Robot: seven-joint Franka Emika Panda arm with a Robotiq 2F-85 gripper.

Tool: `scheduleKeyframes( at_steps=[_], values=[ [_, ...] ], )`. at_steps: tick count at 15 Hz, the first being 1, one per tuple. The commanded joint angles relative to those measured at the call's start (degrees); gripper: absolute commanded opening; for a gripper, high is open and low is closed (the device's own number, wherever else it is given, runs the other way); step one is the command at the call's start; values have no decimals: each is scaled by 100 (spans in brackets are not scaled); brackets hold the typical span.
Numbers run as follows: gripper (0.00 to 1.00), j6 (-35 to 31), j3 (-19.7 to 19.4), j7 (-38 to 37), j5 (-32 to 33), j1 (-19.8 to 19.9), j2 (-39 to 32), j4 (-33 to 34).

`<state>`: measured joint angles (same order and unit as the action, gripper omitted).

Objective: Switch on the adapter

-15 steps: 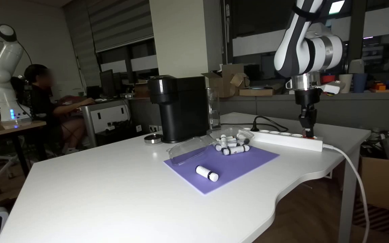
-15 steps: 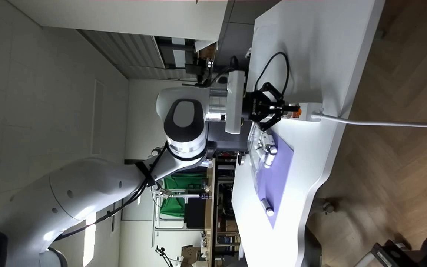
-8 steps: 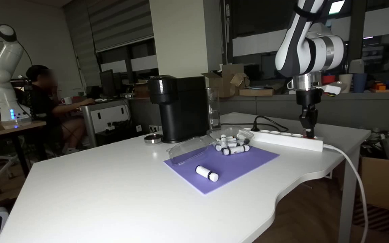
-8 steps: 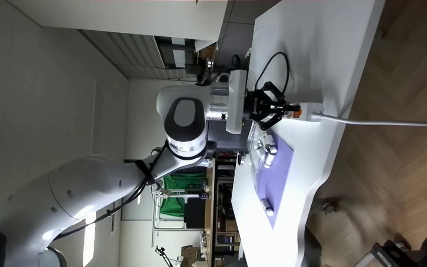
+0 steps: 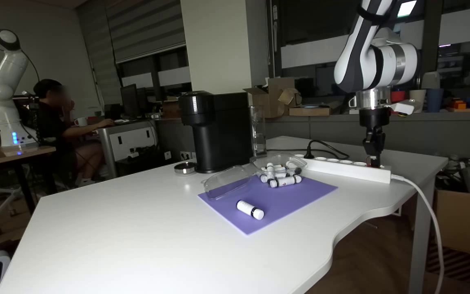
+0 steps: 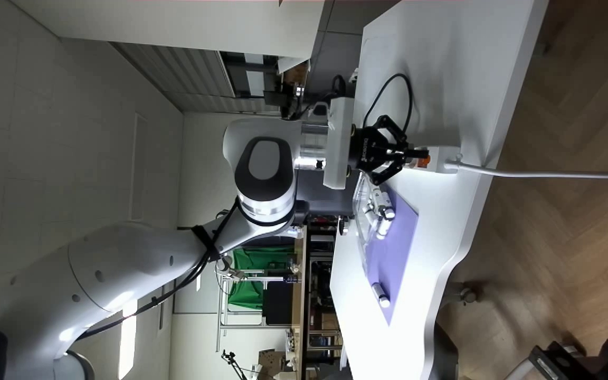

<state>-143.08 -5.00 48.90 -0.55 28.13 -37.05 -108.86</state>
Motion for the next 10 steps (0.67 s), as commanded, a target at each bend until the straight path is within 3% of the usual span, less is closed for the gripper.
scheduleKeyframes(
  at_steps=[1, 6, 10],
  values=[
    [0, -182, 127, 232, -234, 196, -104, -115],
    [0, -208, -27, 124, -174, 153, -242, -128],
    [0, 202, 85, 111, -341, 157, 186, -78]
  ],
)
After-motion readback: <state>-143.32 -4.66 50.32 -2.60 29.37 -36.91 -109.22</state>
